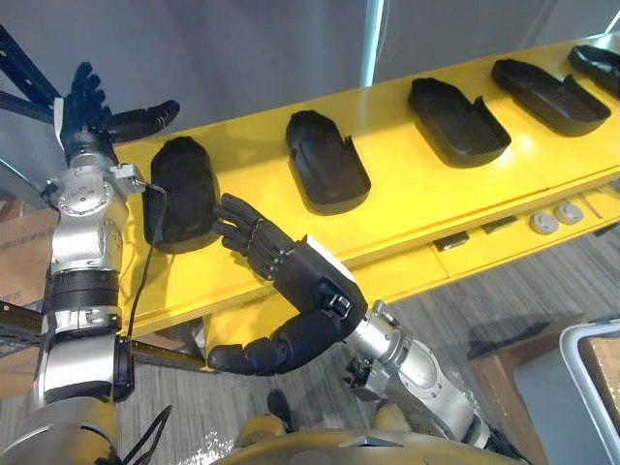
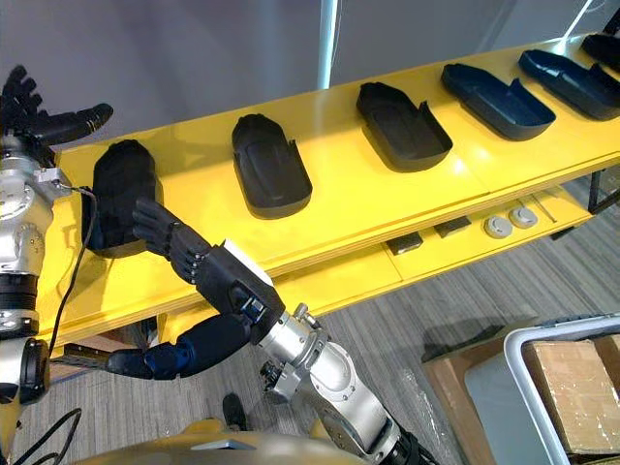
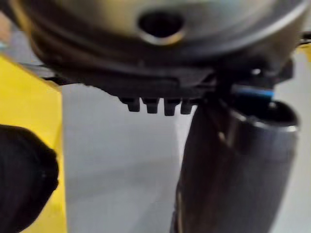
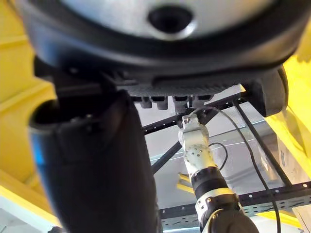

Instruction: Walk over and take three plastic housings, then place them on the shelf

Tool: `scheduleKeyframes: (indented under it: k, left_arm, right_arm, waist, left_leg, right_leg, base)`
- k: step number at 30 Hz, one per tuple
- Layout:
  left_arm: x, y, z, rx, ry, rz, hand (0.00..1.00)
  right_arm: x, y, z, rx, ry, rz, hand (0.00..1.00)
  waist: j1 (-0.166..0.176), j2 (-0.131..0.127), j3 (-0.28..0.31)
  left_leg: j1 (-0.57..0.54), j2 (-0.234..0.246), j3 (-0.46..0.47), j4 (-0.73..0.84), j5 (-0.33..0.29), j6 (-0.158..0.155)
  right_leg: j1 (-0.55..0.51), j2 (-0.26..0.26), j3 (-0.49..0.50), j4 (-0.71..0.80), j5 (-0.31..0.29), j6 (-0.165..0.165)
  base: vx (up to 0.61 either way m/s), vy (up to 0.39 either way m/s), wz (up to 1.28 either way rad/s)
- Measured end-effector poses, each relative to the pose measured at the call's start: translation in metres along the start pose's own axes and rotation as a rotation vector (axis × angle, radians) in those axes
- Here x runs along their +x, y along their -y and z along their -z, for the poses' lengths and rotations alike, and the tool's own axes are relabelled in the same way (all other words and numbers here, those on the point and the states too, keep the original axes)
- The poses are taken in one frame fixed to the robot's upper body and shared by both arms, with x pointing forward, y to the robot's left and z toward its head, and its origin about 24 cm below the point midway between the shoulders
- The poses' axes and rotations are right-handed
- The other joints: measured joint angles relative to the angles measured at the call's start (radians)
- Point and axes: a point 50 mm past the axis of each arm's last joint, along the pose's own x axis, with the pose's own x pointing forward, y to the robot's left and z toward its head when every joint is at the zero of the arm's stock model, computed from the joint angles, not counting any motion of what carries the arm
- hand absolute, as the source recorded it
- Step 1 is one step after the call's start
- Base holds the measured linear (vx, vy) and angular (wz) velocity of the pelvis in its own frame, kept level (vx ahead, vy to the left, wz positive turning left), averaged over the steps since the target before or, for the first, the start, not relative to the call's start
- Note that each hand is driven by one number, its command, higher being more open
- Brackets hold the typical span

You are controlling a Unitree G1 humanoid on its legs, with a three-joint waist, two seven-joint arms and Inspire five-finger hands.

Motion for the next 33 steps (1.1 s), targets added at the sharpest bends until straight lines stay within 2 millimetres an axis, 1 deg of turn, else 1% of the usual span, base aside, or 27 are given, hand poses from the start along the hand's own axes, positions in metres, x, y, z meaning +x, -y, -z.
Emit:
scheduleKeyframes:
  k: [4,6,8,9,10,11,12,13,14,15,16,17,18,19,20,21,23,24,25,26,27,28,29,30,31,32,33]
  left_arm:
    - [0.001,-0.006,-0.008,0.051,0.039,0.007,1.00]
    - [0.000,-0.002,-0.019,0.034,0.103,0.028,1.00]
    - [-0.007,0.006,-0.038,-0.016,0.216,0.079,1.00]
    - [-0.019,0.010,-0.050,-0.048,0.304,0.119,1.00]
    - [-0.027,0.013,-0.055,-0.054,0.352,0.142,1.00]
    - [-0.057,0.020,-0.061,-0.090,0.455,0.213,1.00]
    - [-0.071,0.024,-0.061,-0.112,0.486,0.243,1.00]
    - [-0.094,0.030,-0.058,-0.160,0.512,0.287,1.00]
    - [-0.124,0.034,-0.050,-0.234,0.524,0.331,1.00]
    - [-0.150,0.036,-0.039,-0.306,0.508,0.369,1.00]
    - [-0.159,0.036,-0.034,-0.331,0.495,0.380,1.00]
    - [-0.174,0.036,-0.024,-0.395,0.462,0.408,1.00]
    - [-0.180,0.037,-0.019,-0.436,0.444,0.432,1.00]
    - [-0.190,0.044,-0.013,-0.531,0.417,0.529,1.00]
    - [-0.194,0.049,-0.013,-0.576,0.420,0.615,1.00]
    - [-0.198,0.054,-0.014,-0.611,0.426,0.690,1.00]
    - [-0.213,0.081,-0.017,-0.716,0.431,0.967,1.00]
    - [-0.219,0.092,-0.018,-0.742,0.417,1.063,1.00]
    - [-0.224,0.099,-0.018,-0.754,0.405,1.121,1.00]
    - [-0.232,0.112,-0.018,-0.776,0.368,1.238,1.00]
    - [-0.235,0.116,-0.017,-0.783,0.351,1.269,1.00]
    - [-0.239,0.122,-0.012,-0.797,0.308,1.309,1.00]
    - [-0.242,0.129,-0.003,-0.797,0.236,1.327,1.00]
    - [-0.242,0.132,0.004,-0.785,0.193,1.329,1.00]
    - [-0.244,0.137,0.020,-0.762,0.085,1.321,1.00]
    - [-0.245,0.139,0.029,-0.753,0.025,1.315,1.00]
    - [-0.248,0.142,0.051,-0.705,-0.111,1.287,1.00]
  right_arm:
    - [-0.003,0.000,0.003,-0.020,-0.017,0.049,1.00]
    - [-0.005,0.001,0.004,-0.029,-0.025,0.091,1.00]
    - [-0.007,0.005,0.004,-0.055,-0.035,0.146,1.00]
    - [-0.009,0.010,0.003,-0.068,-0.034,0.179,1.00]
    - [-0.010,0.013,0.002,-0.087,-0.033,0.200,1.00]
    - [-0.017,0.027,-0.004,-0.169,-0.030,0.274,1.00]
    - [-0.022,0.034,-0.008,-0.205,-0.025,0.315,1.00]
    - [-0.031,0.045,-0.016,-0.258,-0.015,0.391,1.00]
    - [-0.044,0.063,-0.030,-0.333,0.017,0.507,1.00]
    - [-0.060,0.079,-0.047,-0.410,0.060,0.628,1.00]
    - [-0.066,0.085,-0.054,-0.442,0.086,0.686,1.00]
    - [-0.079,0.095,-0.069,-0.503,0.148,0.793,1.00]
    - [-0.085,0.099,-0.076,-0.532,0.177,0.838,1.00]
    - [-0.096,0.104,-0.087,-0.585,0.228,0.912,1.00]
    - [-0.099,0.104,-0.091,-0.600,0.248,0.935,1.00]
    - [-0.099,0.104,-0.091,-0.611,0.254,0.946,1.00]
    - [-0.099,0.104,-0.092,-0.635,0.257,0.967,1.00]
    - [-0.100,0.104,-0.092,-0.648,0.253,0.977,1.00]
    - [-0.101,0.104,-0.093,-0.654,0.251,0.986,1.00]
    - [-0.106,0.104,-0.093,-0.664,0.249,1.024,1.00]
    - [-0.109,0.105,-0.094,-0.667,0.246,1.043,1.00]
    - [-0.119,0.105,-0.093,-0.674,0.229,1.092,1.00]
    - [-0.132,0.107,-0.090,-0.672,0.193,1.150,1.00]
    - [-0.139,0.108,-0.088,-0.665,0.171,1.180,1.00]
    - [-0.152,0.110,-0.079,-0.634,0.107,1.237,1.00]
    - [-0.159,0.111,-0.073,-0.605,0.073,1.262,1.00]
    - [-0.177,0.112,-0.054,-0.550,-0.031,1.327,1.00]
  waist:
    - [0.003,-0.002,-0.041]
    - [0.009,-0.002,-0.054]
    - [0.017,-0.002,-0.064]
    - [0.017,-0.003,-0.067]
    - [0.017,-0.003,-0.068]
    - [0.017,-0.003,-0.081]
    - [0.017,-0.003,-0.089]
    - [0.017,-0.002,-0.102]
    - [0.018,-0.002,-0.106]
    - [0.021,-0.004,-0.109]
    - [0.022,-0.005,-0.110]
    - [0.028,-0.006,-0.111]
    - [0.029,-0.005,-0.111]
    - [0.029,-0.004,-0.111]
    - [0.028,-0.004,-0.111]
    - [0.025,-0.004,-0.111]
    - [0.014,0.007,-0.120]
    - [0.004,0.007,-0.123]
    - [-0.003,0.009,-0.124]
    - [-0.013,0.019,-0.131]
    - [-0.017,0.022,-0.133]
    - [-0.024,0.024,-0.134]
    - [-0.030,0.024,-0.134]
    - [-0.031,0.024,-0.134]
    - [-0.031,0.021,-0.136]
    - [-0.034,0.019,-0.137]
    - [-0.040,0.014,-0.137]
  left_leg:
    - [0.035,-0.001,-0.001,-0.022,0.003,-0.003]
    - [0.036,0.000,-0.001,-0.025,0.003,-0.003]
    - [0.037,0.001,0.003,-0.028,-0.003,-0.001]
    - [0.041,0.000,0.008,-0.028,-0.006,0.002]
    - [0.045,0.000,0.012,-0.028,-0.006,0.000]
    - [0.052,-0.002,0.021,-0.028,-0.009,0.001]
    - [0.053,-0.005,0.022,-0.027,-0.010,0.002]
    - [0.054,-0.009,0.022,-0.024,-0.009,0.003]
    - [0.063,-0.013,0.023,-0.024,-0.009,0.003]
    - [0.072,-0.015,0.023,-0.024,-0.010,0.002]
    - [0.073,-0.014,0.023,-0.024,-0.011,0.001]
    - [0.073,-0.013,0.024,-0.024,-0.012,0.000]
    - [0.071,-0.012,0.025,-0.025,-0.015,-0.003]
    - [0.070,-0.009,0.032,-0.026,-0.019,-0.006]
    - [0.071,-0.006,0.045,-0.028,-0.017,-0.005]
    - [0.072,-0.003,0.055,-0.028,-0.015,-0.003]
    - [0.078,0.003,0.092,-0.029,-0.012,-0.004]
    - [0.079,0.008,0.105,-0.030,-0.012,-0.004]
    - [0.080,0.008,0.112,-0.030,-0.012,-0.005]
    - [0.087,0.012,0.134,-0.030,-0.013,-0.008]
    - [0.089,0.015,0.144,-0.030,-0.014,-0.013]
    - [0.091,0.019,0.157,-0.030,-0.013,-0.018]
    - [0.094,0.024,0.171,-0.030,-0.012,-0.020]
    - [0.099,0.027,0.179,-0.030,-0.012,-0.020]
    - [0.106,0.033,0.198,-0.030,-0.013,-0.023]
    - [0.109,0.036,0.205,-0.030,-0.014,-0.026]
    - [0.116,0.042,0.221,-0.030,-0.016,-0.031]
  right_leg:
    - [0.043,0.005,-0.010,-0.030,0.002,-0.001]
    - [0.047,0.005,-0.013,-0.033,0.005,-0.001]
    - [0.053,0.008,-0.013,-0.046,0.015,-0.002]
    - [0.055,0.007,-0.012,-0.047,0.021,-0.003]
    - [0.057,0.007,-0.012,-0.047,0.024,-0.003]
    - [0.060,0.005,-0.012,-0.047,0.029,-0.003]
    - [0.060,0.002,-0.012,-0.047,0.029,-0.002]
    - [0.061,0.000,-0.012,-0.049,0.030,-0.001]
    - [0.071,0.000,-0.012,-0.054,0.032,0.001]
    - [0.086,0.001,-0.011,-0.067,0.034,0.005]
    - [0.089,0.001,-0.011,-0.071,0.034,0.005]
    - [0.094,0.003,-0.009,-0.083,0.034,0.006]
    - [0.094,0.004,-0.007,-0.085,0.033,0.006]
    - [0.093,0.011,0.000,-0.094,0.031,0.006]
    - [0.091,0.015,0.004,-0.100,0.025,0.000]
    - [0.088,0.017,0.008,-0.103,0.021,-0.004]
    - [0.068,0.026,0.043,-0.104,0.019,-0.006]
    - [0.059,0.027,0.055,-0.102,0.019,-0.006]
    - [0.055,0.028,0.062,-0.100,0.020,-0.005]
    - [0.047,0.033,0.083,-0.099,0.024,0.000]
    - [0.042,0.035,0.090,-0.100,0.027,0.005]
    - [0.034,0.040,0.101,-0.099,0.029,0.008]
    - [0.025,0.044,0.111,-0.097,0.032,0.010]
    - [0.022,0.047,0.117,-0.098,0.033,0.010]
    - [0.023,0.054,0.131,-0.098,0.037,0.008]
    - [0.022,0.056,0.136,-0.099,0.040,0.008]
    - [0.020,0.058,0.142,-0.100,0.045,0.006]
  base:
    - [0.02,-0.001,0.01]
    - [0.00,0.000,0.00]
    - [-0.01,0.016,-0.03]
    - [-0.02,0.034,-0.09]
    - [0.00,0.056,-0.15]
    - [0.01,0.052,-0.12]
    - [0.02,0.053,-0.09]
    - [0.06,0.041,0.00]
    - [0.05,0.037,0.02]
    - [0.03,0.028,0.01]
    - [0.00,0.000,0.00]
    - [-0.04,0.001,-0.01]
    - [-0.08,-0.016,-0.04]
    - [-0.08,-0.020,-0.13]
    - [-0.09,-0.023,-0.21]
    - [-0.08,-0.013,-0.38]
    - [-0.08,-0.002,-0.49]
    - [-0.04,0.009,-0.38]
    - [-0.01,0.011,-0.40]
    - [0.00,0.014,-0.39]
    - [0.01,0.011,-0.45]
    - [0.01,-0.002,-0.37]
    - [0.02,-0.009,-0.35]
    - [0.03,-0.012,-0.41]
    - [0.03,-0.008,-0.35]
    - [0.06,-0.002,-0.41]
    - [0.05,0.002,-0.27]
